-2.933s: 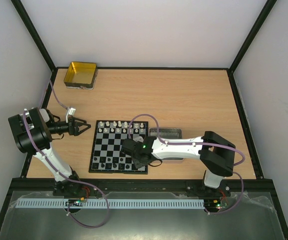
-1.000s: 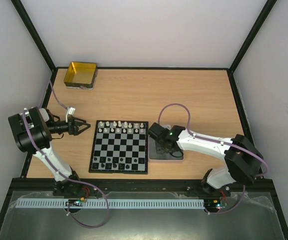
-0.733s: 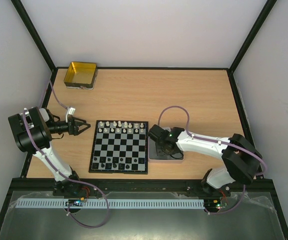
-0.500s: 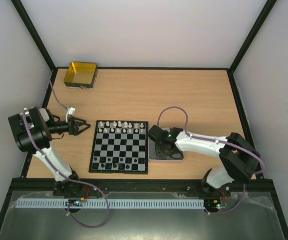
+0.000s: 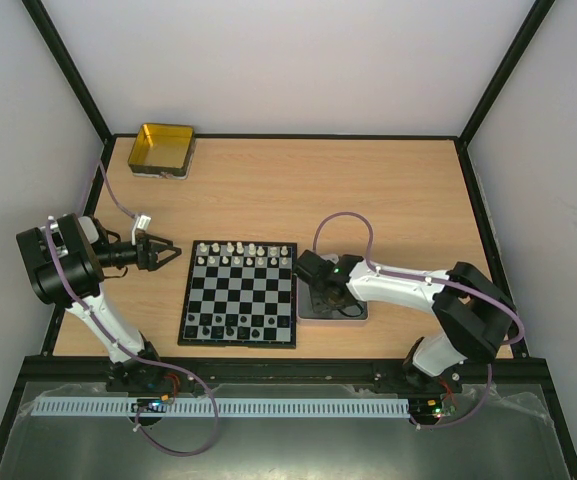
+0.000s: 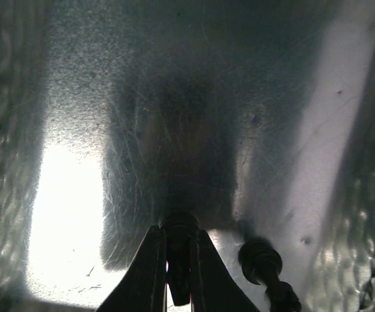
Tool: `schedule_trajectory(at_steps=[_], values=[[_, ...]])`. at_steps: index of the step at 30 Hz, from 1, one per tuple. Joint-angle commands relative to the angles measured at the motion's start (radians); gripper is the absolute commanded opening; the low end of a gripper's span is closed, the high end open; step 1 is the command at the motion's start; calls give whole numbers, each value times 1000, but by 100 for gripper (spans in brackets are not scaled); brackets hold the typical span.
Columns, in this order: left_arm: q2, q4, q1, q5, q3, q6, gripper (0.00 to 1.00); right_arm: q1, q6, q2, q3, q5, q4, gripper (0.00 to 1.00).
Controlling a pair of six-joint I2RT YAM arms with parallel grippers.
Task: Set up the chess pieces on the board
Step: Pick up the chess piece from the storage box, then place the chess piece on the chessboard.
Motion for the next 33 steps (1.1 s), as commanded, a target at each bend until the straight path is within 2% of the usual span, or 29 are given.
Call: schedule_trajectory(at_steps=[1,8,13,24,33], values=[[13,-16,4,35,16,39,100,-7,-11,-31,53,87,-76,2],[13,-18,4,35,16,39,100,16,-2,-63,180,119,-194,2],[16,-20,4,35,19,39,100,138,24,-21,296,120,-240,2],[18,-23,6,35,21,43,100,345,56,113,353,66,-175,2],[24,-28,7,36,25,43,100,383,12,161,359,53,-119,2]])
